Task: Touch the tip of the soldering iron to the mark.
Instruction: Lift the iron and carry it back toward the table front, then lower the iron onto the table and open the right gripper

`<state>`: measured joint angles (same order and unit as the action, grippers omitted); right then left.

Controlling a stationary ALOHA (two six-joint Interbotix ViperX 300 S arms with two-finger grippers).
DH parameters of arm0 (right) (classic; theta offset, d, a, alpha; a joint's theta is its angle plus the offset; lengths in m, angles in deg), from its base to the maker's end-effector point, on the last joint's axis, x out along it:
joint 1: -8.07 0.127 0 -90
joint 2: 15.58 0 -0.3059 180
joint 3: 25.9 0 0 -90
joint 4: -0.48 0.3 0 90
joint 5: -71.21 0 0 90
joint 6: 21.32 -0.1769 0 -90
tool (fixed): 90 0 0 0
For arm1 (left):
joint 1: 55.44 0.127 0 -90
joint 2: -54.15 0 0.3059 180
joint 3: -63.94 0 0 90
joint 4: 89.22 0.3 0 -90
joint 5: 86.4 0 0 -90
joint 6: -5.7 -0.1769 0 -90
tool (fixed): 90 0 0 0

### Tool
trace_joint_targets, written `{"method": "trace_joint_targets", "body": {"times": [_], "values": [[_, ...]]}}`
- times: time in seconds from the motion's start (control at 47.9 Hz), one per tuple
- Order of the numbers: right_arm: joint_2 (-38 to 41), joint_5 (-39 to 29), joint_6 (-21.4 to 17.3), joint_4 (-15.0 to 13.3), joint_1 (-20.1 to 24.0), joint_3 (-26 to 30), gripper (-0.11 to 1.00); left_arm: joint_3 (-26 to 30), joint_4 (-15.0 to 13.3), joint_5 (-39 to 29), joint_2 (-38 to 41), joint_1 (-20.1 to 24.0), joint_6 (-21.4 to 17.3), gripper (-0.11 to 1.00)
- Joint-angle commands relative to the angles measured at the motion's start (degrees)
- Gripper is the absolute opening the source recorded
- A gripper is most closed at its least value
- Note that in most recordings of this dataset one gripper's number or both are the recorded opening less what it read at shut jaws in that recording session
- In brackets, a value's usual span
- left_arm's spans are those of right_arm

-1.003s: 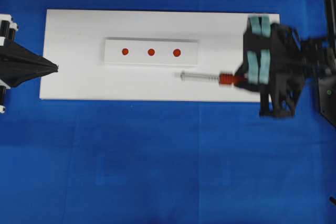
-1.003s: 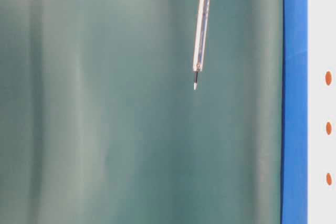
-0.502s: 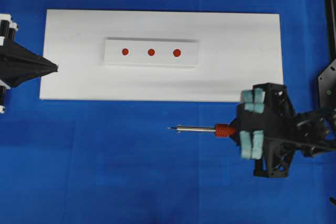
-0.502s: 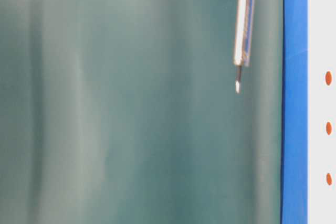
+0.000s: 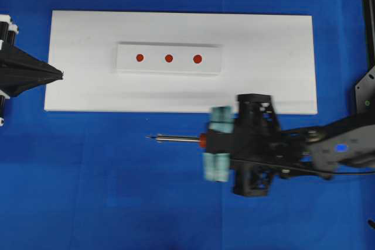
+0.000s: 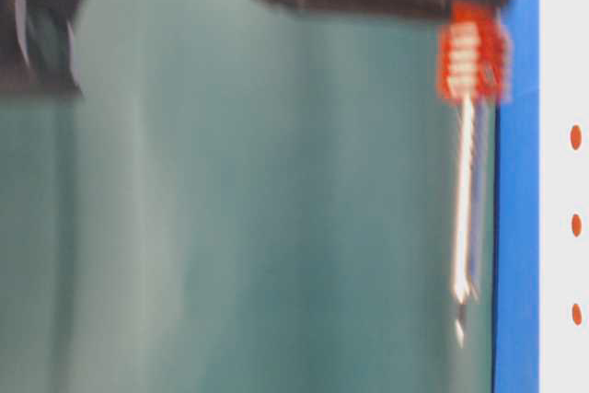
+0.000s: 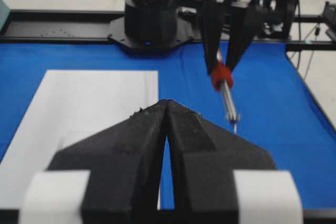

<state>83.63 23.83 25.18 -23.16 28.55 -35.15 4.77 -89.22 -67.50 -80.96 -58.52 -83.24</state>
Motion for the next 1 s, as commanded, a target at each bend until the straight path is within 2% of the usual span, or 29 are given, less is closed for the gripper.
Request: {"method": "trace_joint_targets", "body": {"times": [0.0, 0.251, 0.481, 0.815, 0.982], "values": [[1.6, 0.4, 0.8, -0.4, -0.7, 4.3, 0.06, 0.6, 0.1, 0.5, 0.1, -0.2, 0.0, 0.0], [7.5, 0.4, 2.9, -0.3, -1.7, 11.7, 0.06, 0.7, 0.0, 0.2, -0.5, -0.7, 0.0, 0.0], [8.8, 1.0, 2.5, -0.1, -2.0, 12.0, 0.06, 0.7, 0.0, -0.6, -1.1, -0.8, 0.0, 0.0], [14.4, 11.5, 2.4, 0.8, -2.5, 10.1, 0.06, 0.6, 0.1, -0.9, -1.1, -0.8, 0.0, 0.0], [18.3, 18.7, 0.8, 1.1, -3.3, 8.2, 0.06, 0.6, 0.0, -0.9, -1.2, -0.8, 0.0, 0.0]]}}
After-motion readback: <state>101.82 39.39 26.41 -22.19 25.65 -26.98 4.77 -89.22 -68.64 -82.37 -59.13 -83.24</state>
